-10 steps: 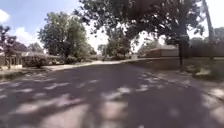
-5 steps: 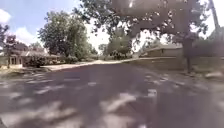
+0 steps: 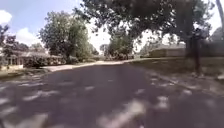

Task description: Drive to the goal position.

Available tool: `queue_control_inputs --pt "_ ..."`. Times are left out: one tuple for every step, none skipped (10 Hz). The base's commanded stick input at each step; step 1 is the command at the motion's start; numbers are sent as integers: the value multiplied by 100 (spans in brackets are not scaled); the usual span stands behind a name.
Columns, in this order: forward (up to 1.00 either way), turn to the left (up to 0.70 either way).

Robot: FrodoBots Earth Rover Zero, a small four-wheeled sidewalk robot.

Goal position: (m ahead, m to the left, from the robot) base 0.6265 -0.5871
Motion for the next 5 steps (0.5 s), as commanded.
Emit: queue_control_inputs --pt "70 0" --pt "70 0" --pt "70 0" --pt "70 0" --pt "70 0"
